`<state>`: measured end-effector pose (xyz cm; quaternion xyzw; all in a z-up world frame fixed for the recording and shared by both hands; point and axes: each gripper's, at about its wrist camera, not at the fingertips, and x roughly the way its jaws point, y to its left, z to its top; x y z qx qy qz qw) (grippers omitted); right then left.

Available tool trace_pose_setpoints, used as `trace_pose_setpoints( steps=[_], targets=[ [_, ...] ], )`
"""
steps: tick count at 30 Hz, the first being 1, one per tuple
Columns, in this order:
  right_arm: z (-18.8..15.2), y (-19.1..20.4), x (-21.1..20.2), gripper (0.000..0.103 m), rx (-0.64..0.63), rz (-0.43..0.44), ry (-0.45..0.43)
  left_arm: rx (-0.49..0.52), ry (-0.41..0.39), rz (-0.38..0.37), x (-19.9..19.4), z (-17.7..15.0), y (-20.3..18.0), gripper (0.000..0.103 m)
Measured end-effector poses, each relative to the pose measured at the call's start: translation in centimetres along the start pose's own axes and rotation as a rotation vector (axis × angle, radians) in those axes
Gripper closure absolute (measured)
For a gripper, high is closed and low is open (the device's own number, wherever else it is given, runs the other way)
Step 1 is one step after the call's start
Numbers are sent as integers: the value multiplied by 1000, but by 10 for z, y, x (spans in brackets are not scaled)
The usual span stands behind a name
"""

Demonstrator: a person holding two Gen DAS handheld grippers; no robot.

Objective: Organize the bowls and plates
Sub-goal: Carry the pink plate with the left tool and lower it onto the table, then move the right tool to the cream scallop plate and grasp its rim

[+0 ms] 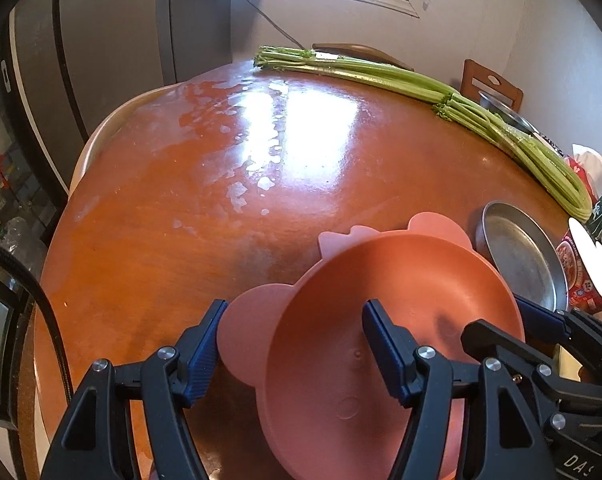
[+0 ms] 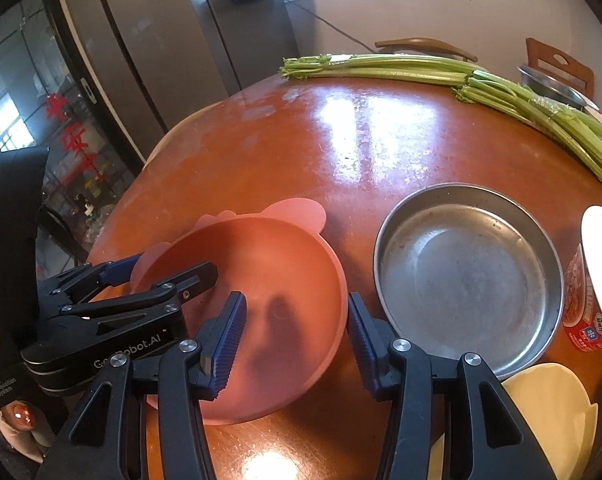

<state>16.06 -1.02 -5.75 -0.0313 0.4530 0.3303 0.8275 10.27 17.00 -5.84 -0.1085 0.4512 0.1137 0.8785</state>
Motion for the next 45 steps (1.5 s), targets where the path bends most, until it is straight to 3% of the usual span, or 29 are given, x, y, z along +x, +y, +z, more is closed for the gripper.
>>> trace_pose_setpoints(
  steps=[16, 33, 45],
  targets=[
    [0, -2, -20, 50, -11, -20, -70, -28, -66, 68, -24, 0, 11, 35],
    [-9, -6, -90, 50, -16, -39, -205, 48, -147, -33, -85, -14, -33, 34],
    [-51, -22, -164, 49, -2, -80, -295, 118, -154, -103, -96, -28, -85, 34]
  ],
)
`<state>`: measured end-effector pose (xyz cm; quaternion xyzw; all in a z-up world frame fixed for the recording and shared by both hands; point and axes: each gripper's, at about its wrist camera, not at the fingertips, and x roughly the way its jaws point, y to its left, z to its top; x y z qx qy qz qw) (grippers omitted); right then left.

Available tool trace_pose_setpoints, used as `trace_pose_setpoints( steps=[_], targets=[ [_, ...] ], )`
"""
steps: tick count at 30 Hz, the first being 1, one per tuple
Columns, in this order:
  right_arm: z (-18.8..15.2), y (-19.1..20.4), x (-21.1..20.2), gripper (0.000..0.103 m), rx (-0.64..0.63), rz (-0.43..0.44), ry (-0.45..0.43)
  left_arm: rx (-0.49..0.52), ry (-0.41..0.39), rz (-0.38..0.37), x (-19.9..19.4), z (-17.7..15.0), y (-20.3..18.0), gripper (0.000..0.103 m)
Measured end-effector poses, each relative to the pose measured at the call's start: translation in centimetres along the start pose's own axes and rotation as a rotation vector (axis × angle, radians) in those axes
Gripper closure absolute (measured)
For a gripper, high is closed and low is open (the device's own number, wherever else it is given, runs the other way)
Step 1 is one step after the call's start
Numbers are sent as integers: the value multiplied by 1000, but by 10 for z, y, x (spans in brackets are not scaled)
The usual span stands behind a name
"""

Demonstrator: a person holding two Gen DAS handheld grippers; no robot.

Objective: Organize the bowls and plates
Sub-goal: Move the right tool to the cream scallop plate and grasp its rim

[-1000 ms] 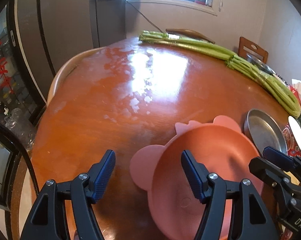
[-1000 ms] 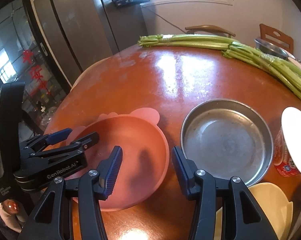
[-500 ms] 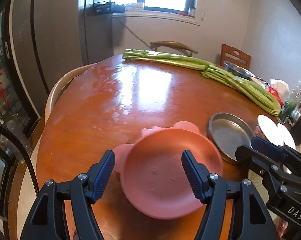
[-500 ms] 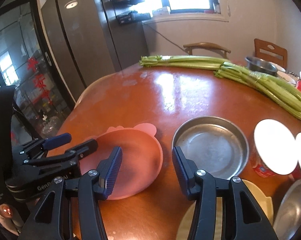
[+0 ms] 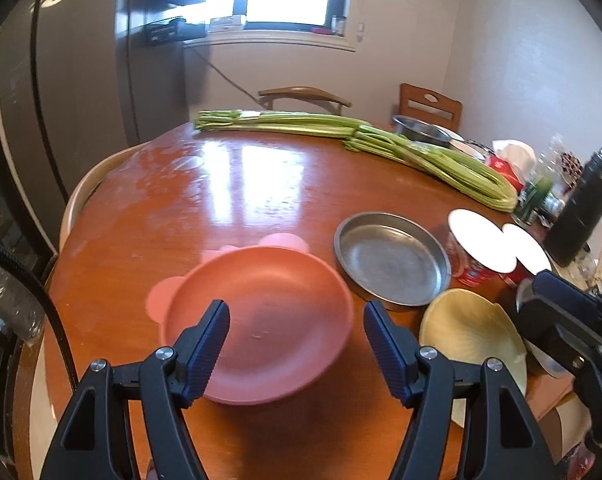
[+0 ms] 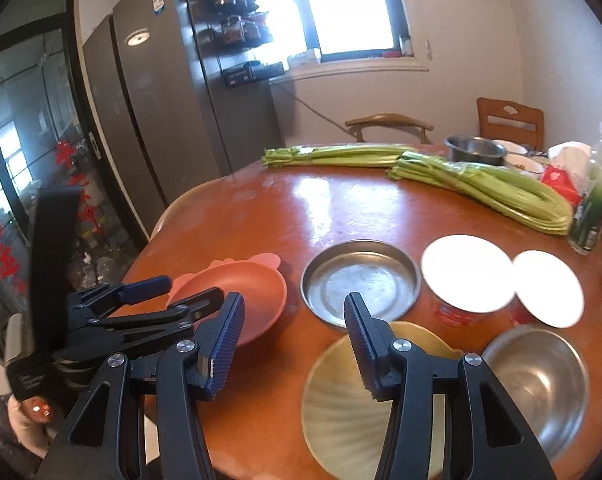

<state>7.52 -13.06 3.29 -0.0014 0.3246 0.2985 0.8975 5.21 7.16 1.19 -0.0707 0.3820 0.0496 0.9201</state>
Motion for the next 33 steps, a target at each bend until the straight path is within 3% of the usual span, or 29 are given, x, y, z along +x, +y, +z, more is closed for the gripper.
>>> trace_pose_setpoints(
  steps=[14, 21, 33],
  targets=[
    [-49, -27, -46, 49, 60, -87, 15, 99, 63, -91, 21, -12, -54, 34],
    [-89, -36, -45, 49, 145, -113, 76, 132, 113, -113, 40, -15, -70, 34],
    [-111, -68, -31, 49, 286, -162, 161, 187, 170, -129, 72, -14, -92, 34]
  ],
)
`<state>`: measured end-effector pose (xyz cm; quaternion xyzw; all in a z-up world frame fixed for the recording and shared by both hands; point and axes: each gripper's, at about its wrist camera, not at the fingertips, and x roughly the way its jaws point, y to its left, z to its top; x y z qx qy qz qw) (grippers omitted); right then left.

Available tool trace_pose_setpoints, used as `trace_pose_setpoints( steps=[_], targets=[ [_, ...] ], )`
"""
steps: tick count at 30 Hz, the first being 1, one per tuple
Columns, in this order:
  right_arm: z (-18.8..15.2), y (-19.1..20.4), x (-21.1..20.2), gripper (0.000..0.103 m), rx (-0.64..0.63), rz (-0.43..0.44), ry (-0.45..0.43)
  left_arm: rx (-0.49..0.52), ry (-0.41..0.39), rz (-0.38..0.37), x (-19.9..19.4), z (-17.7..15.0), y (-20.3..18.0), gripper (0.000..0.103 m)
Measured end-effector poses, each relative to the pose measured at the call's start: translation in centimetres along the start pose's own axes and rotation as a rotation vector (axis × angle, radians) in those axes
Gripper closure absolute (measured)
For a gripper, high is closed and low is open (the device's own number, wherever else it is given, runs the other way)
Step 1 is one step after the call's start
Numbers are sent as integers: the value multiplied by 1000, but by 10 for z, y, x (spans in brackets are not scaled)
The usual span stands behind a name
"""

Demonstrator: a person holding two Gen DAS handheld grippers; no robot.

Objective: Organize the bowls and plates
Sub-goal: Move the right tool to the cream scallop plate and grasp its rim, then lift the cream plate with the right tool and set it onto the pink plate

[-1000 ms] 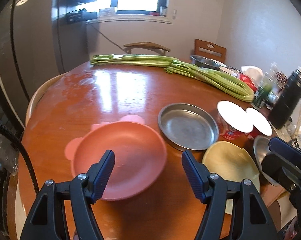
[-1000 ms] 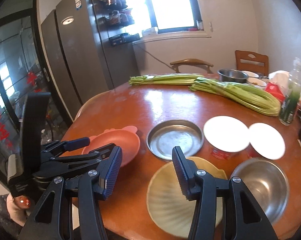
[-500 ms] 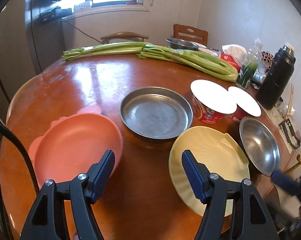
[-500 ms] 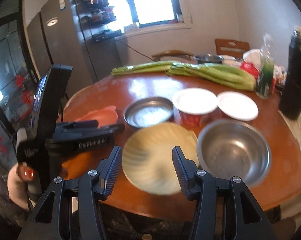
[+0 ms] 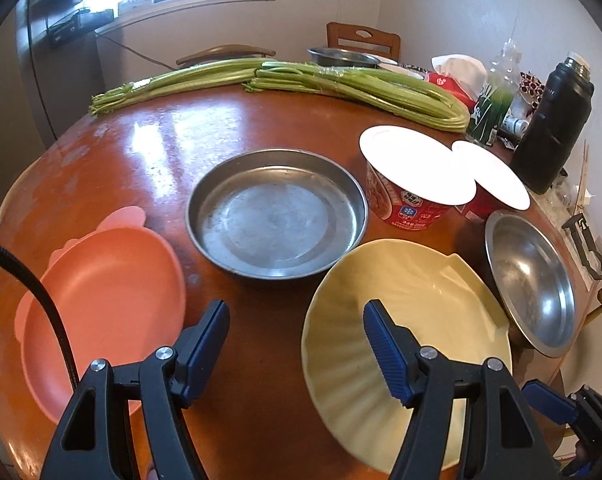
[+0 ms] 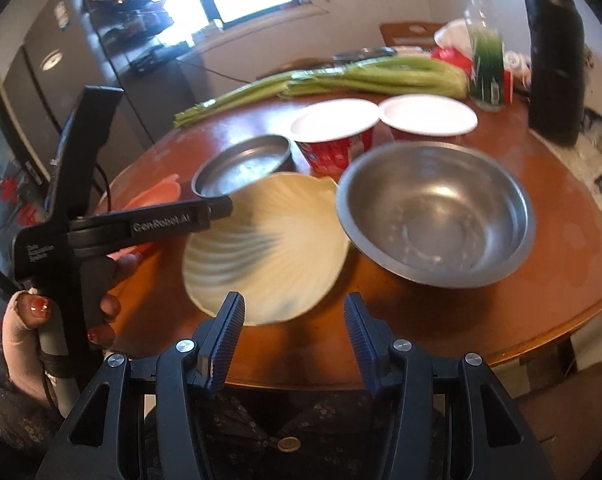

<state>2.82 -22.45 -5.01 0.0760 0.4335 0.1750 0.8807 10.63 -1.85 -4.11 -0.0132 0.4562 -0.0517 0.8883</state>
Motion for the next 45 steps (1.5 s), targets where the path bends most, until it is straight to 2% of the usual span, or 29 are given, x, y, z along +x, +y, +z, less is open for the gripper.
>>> trace_pose_setpoints(
  steps=[18, 20, 23, 36, 45],
  targets=[
    [8, 11, 36, 49, -64, -28, 10, 55, 24, -91, 21, 1, -14, 34],
    [8, 12, 37, 49, -71, -31, 9, 63, 24, -99, 22, 0, -17, 39],
    [8, 14, 37, 49, -81, -27, 6, 82, 17, -113, 19, -2, -20, 41],
    [5, 22, 25, 49, -119, -16, -11, 74, -19, -106, -10, -14, -15, 41],
    [11, 50, 18, 49, -227, 42, -39, 15, -89, -55, -48, -16, 9, 41]
  ],
)
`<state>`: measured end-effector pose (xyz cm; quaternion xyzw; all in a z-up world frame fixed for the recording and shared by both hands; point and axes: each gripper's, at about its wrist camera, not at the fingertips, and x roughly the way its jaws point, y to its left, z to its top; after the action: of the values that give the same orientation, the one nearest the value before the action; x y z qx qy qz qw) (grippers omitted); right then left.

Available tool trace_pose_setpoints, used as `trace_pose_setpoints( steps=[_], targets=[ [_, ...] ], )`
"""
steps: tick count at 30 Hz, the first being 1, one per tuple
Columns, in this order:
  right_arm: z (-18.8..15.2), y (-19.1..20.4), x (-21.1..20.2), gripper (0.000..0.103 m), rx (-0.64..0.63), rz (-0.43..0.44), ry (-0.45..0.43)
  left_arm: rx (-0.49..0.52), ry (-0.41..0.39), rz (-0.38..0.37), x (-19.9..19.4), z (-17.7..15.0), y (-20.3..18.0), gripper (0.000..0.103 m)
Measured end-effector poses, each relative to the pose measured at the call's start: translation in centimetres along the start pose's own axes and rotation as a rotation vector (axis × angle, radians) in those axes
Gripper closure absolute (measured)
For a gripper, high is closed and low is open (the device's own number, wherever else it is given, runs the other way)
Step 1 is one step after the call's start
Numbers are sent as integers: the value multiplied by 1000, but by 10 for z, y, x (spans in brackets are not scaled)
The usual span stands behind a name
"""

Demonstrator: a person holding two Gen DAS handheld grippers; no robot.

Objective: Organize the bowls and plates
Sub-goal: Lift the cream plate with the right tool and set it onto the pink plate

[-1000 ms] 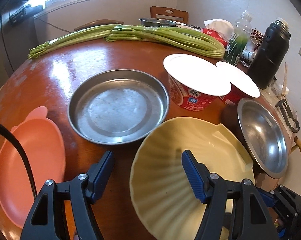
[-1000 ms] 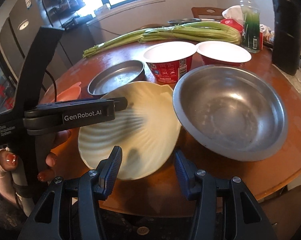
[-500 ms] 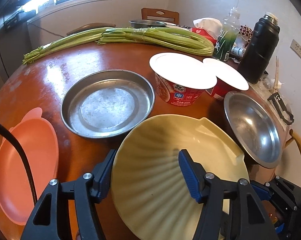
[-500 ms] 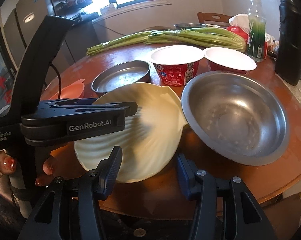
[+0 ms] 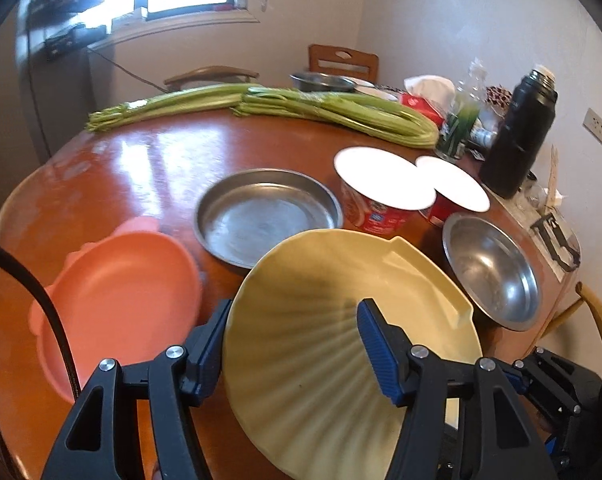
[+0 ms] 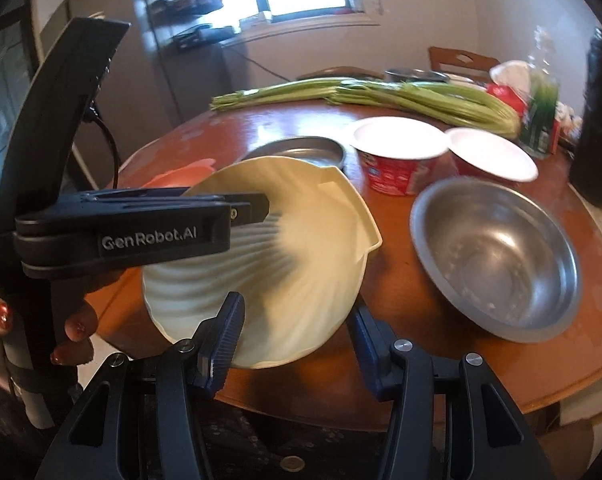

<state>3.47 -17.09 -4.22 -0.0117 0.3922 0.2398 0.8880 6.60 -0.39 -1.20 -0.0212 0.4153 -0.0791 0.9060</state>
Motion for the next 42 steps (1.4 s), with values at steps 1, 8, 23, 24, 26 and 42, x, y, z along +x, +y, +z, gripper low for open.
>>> trace_pose_setpoints(
  steps=[1, 8, 23, 24, 26, 42],
  targets=[
    [3, 3, -1, 49, -11, 9, -7, -5, -4, 11, -2, 0, 2, 41],
    [26, 25, 7, 49, -96, 67, -22, -69, -36, 77, -20, -3, 33, 41],
    [80, 84, 47, 48, -307, 195, -49, -231, -91, 181, -43, -12, 107, 41],
    [82, 86, 51, 48, -321, 208, -42, -238, -90, 193, -43, -13, 112, 41],
    [87, 90, 61, 48, -334, 237, -24, -258, -85, 204, -42, -14, 120, 41],
    [116, 108, 116, 48, -460, 278, 59, -318, -24, 236, -20, -20, 147, 42]
  ],
)
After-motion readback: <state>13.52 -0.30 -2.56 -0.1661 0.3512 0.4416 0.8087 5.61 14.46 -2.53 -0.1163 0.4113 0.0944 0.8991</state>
